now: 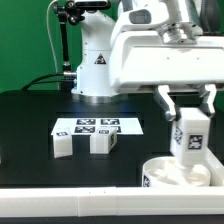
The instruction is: Assemble stool
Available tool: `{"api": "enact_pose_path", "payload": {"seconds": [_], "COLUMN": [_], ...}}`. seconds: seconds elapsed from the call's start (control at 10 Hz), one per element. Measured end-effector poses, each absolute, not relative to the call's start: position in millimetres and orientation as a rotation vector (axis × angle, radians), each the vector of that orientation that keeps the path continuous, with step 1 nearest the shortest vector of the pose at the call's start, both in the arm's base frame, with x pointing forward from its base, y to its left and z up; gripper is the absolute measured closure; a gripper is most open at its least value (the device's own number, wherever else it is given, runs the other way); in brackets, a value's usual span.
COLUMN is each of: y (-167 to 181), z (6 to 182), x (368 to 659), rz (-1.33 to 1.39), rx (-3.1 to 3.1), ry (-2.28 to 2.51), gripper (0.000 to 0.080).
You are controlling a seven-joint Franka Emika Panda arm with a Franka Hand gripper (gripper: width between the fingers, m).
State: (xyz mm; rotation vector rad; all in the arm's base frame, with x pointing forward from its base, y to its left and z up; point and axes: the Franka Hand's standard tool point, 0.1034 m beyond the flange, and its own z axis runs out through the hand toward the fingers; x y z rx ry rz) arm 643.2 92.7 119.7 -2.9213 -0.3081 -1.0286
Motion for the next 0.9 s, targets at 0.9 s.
{"api": "enact_pose_path", "payload": {"seconds": [0.9], "y": [112.7], "z": [111.5], "x": [637.0], "rz": [-1.009], "rx": [-2.906], "ry": [-0.343], "gripper": [0.0461]}}
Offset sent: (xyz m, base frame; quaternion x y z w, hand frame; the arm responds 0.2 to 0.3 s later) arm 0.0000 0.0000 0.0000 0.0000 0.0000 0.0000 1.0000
